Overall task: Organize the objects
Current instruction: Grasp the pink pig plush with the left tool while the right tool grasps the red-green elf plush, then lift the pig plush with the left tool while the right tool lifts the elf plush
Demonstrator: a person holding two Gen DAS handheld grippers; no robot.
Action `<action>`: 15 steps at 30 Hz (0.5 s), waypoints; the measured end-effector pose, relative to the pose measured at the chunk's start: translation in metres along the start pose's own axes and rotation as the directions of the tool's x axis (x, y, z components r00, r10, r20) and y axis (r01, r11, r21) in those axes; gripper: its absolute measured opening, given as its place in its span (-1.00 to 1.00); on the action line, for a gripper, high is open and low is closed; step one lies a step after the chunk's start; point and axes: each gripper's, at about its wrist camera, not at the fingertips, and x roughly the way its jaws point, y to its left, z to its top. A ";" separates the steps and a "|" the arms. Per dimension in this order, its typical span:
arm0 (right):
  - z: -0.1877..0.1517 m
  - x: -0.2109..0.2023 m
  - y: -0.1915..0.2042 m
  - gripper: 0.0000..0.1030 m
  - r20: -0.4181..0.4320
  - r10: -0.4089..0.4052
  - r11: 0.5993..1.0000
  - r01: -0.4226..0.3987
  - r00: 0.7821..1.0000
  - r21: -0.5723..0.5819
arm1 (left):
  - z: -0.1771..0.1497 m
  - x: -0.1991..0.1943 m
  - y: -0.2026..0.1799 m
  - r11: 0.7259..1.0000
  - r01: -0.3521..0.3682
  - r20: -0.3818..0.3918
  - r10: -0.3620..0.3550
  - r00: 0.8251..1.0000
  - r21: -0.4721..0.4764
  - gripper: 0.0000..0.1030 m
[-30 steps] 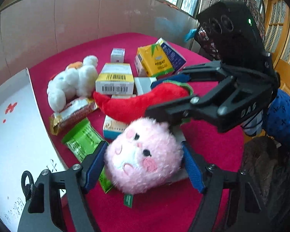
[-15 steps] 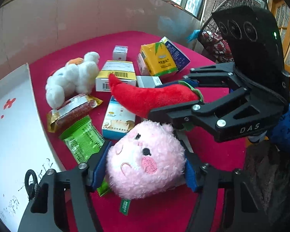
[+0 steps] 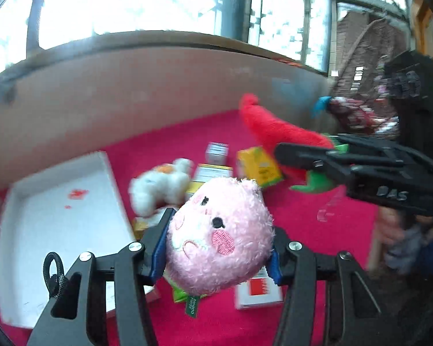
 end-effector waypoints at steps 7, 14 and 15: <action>0.045 -0.042 0.015 -0.24 0.176 -0.112 0.994 0.114 0.978 0.001 | 0.040 -0.047 0.009 0.983 -0.174 0.153 0.182 0.971 -0.065 0.04; 0.048 -0.053 0.039 -0.24 0.227 -0.124 0.992 0.127 0.966 -0.001 | 0.031 -0.069 0.042 0.946 -0.236 0.165 0.275 0.947 -0.222 0.05; 0.047 -0.052 0.043 -0.24 0.223 -0.126 0.992 0.127 0.967 0.008 | 0.025 -0.075 0.050 0.940 -0.244 0.166 0.287 0.943 -0.237 0.05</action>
